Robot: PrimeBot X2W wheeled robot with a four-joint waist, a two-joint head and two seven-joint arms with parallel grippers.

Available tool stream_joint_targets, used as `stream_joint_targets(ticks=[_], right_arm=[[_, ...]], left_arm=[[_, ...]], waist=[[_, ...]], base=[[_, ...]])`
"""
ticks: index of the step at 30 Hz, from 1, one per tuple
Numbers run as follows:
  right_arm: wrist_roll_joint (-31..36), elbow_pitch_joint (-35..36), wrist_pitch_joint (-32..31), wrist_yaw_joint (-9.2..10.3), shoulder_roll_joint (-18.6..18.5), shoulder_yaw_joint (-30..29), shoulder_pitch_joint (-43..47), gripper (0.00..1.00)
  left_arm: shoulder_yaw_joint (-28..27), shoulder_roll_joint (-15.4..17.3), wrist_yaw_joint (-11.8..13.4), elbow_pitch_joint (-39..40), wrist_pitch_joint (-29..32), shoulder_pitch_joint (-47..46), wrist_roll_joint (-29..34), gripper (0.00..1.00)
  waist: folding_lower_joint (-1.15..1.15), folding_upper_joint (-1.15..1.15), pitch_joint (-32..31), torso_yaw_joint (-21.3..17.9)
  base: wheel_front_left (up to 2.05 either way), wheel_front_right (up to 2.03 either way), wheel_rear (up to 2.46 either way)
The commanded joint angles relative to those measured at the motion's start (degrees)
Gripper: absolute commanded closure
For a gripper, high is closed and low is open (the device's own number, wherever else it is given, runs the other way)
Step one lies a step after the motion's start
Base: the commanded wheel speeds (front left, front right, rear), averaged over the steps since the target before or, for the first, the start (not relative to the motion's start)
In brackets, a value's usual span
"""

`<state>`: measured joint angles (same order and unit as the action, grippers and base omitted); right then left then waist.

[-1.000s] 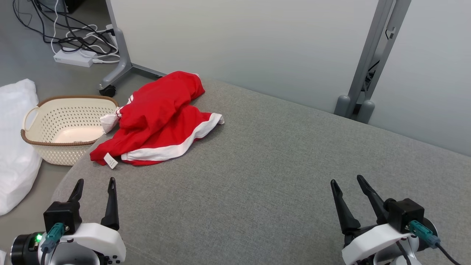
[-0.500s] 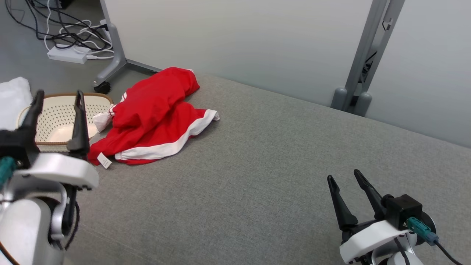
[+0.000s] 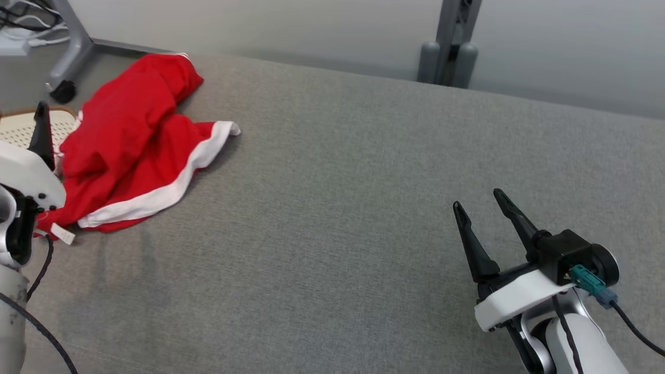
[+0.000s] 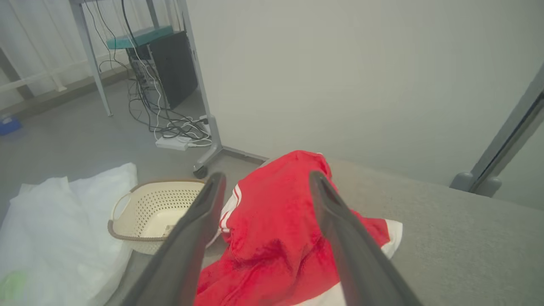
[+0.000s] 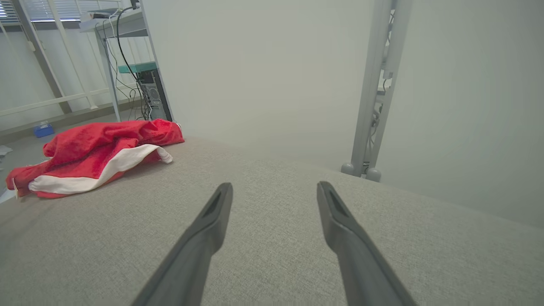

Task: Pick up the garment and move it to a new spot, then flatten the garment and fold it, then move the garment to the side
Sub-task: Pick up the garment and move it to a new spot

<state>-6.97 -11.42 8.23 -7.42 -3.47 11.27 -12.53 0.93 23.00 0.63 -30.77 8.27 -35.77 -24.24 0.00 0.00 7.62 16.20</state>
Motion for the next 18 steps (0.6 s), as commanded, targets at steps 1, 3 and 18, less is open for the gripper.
stream_joint_targets(ticks=[1, 3, 18], right_arm=[[0.3, 0.6, -0.3, -0.12, -0.3, 0.0, -0.7, 0.0], [0.7, 1.3, -0.8, -0.12, -0.4, 0.2, -1.6, 0.0], [2.3, 4.3, -1.7, -0.12, -1.2, 0.0, -4.8, 0.0]], left_arm=[[-0.3, 0.4, -0.3, -1.9, 0.1, -1.3, -0.3, 0.0], [-0.7, 0.5, -1.3, -7.5, 0.4, -3.4, -1.6, 0.0], [-2.7, 3.2, -4.5, -31.5, -3.4, -13.8, -5.2, 1.0]], waist=[[0.0, 0.0, 5.0, -4.2], [0.0, 0.0, 7.3, -5.3], [0.0, 0.0, 17.0, -8.9]], base=[[0.0, 0.0, 0.0], [0.0, 0.0, 0.0], [0.0, 0.0, 0.0]])
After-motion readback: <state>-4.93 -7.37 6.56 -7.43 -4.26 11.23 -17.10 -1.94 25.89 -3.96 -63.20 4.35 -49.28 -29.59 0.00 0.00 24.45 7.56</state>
